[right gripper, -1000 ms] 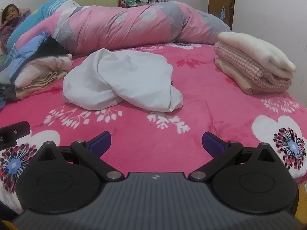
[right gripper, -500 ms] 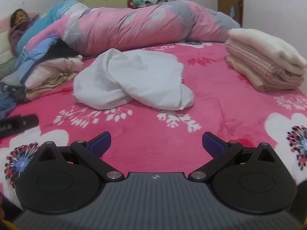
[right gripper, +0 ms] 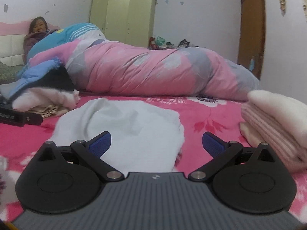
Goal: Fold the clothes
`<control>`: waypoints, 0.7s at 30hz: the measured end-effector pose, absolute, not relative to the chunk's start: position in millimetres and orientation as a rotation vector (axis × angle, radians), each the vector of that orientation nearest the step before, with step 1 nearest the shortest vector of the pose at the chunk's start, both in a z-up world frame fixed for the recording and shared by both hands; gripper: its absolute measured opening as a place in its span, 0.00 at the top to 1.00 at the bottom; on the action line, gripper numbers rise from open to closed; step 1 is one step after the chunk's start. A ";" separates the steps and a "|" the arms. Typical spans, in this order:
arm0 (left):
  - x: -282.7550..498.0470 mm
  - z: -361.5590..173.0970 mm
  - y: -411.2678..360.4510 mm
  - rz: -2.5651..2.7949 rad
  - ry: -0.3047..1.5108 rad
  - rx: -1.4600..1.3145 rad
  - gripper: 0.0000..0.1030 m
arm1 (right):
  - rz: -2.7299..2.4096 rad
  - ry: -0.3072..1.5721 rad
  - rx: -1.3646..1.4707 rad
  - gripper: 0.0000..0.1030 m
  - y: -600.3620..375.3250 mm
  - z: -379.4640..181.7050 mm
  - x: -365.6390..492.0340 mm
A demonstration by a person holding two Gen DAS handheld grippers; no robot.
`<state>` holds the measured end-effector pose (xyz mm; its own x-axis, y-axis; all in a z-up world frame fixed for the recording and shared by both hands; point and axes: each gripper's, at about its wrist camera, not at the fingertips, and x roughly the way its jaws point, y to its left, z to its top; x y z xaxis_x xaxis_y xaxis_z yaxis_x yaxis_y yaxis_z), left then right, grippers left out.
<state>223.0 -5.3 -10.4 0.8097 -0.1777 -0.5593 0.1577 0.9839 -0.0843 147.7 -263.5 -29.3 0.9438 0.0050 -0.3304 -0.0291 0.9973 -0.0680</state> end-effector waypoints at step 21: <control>235.8 -35.3 -26.6 -0.344 0.628 0.040 0.98 | 0.317 0.422 0.102 1.00 -298.8 -60.7 213.7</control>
